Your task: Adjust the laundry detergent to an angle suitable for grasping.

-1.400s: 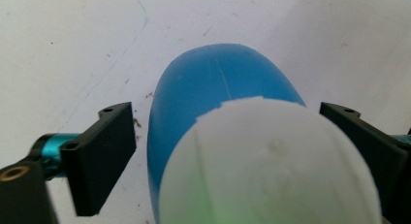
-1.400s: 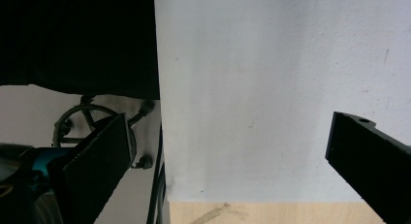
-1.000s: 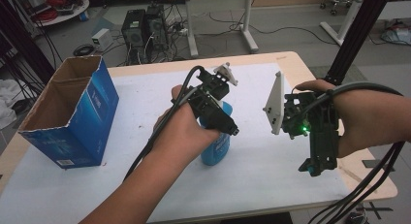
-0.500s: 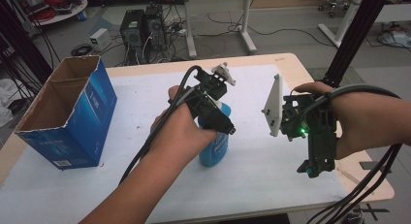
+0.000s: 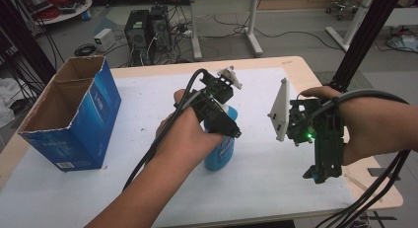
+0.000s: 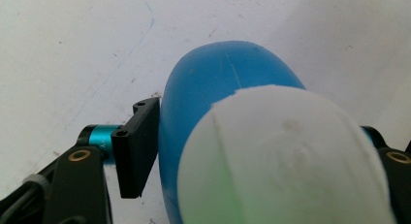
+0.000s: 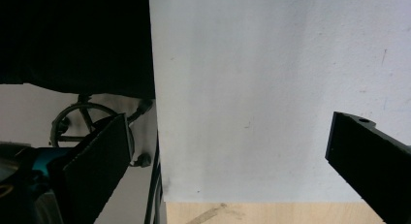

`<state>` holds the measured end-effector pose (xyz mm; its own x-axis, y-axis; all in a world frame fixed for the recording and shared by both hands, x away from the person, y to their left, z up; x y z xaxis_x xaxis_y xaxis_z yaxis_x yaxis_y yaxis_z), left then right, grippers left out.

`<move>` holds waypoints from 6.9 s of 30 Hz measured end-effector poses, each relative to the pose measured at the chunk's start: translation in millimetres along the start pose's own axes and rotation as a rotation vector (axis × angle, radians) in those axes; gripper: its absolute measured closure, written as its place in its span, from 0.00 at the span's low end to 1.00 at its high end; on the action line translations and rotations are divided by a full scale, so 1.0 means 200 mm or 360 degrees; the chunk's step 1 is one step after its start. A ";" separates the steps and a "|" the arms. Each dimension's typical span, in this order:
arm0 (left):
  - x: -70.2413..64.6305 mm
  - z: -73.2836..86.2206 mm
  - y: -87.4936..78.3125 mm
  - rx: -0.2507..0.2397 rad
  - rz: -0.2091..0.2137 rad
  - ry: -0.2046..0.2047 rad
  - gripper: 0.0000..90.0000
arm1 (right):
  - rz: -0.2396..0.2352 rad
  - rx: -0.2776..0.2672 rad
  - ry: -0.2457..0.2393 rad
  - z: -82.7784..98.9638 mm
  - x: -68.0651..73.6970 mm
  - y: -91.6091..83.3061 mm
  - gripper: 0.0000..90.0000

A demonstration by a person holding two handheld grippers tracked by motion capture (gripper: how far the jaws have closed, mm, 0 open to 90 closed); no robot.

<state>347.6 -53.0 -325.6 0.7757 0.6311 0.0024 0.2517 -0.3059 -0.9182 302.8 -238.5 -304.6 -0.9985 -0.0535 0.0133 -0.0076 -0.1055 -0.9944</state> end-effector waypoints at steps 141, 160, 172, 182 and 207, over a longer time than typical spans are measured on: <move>0.41 0.31 -0.16 0.0102 0.0596 0.1615 0.40 | -0.0013 -0.0003 -0.0044 -0.19 0.03 0.05 0.02; 0.41 0.30 -0.19 0.0171 0.0553 0.1523 0.29 | 0.0000 -0.0008 -0.0051 -0.18 0.03 0.04 0.02; 0.42 0.32 -0.26 0.0284 0.0472 0.1442 0.21 | 0.0008 -0.0011 -0.0061 -0.18 0.03 0.03 0.02; 0.44 0.31 -0.34 0.0383 0.0390 0.1393 0.16 | 0.0011 -0.0016 -0.0071 -0.19 0.02 0.03 0.02; 0.56 0.34 -0.50 0.0632 0.0227 0.1151 0.04 | 0.0001 -0.0025 -0.0104 -0.22 -0.05 0.00 0.02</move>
<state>369.7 96.9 -260.9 0.9988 -0.0491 0.0050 0.0056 0.0113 -0.9999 311.0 -193.9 -308.6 -0.9928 -0.1183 0.0191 -0.0084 -0.0899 -0.9959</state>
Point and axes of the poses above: each handheld gripper's, and its own axes: y roughly forward along the jaws, z roughly out of its underside, x roughly to its left, the point moved 1 cm from there along y, roughly forward along the jaws, and after that the axes turned 9 degrees about x, right-handed, at the moved point
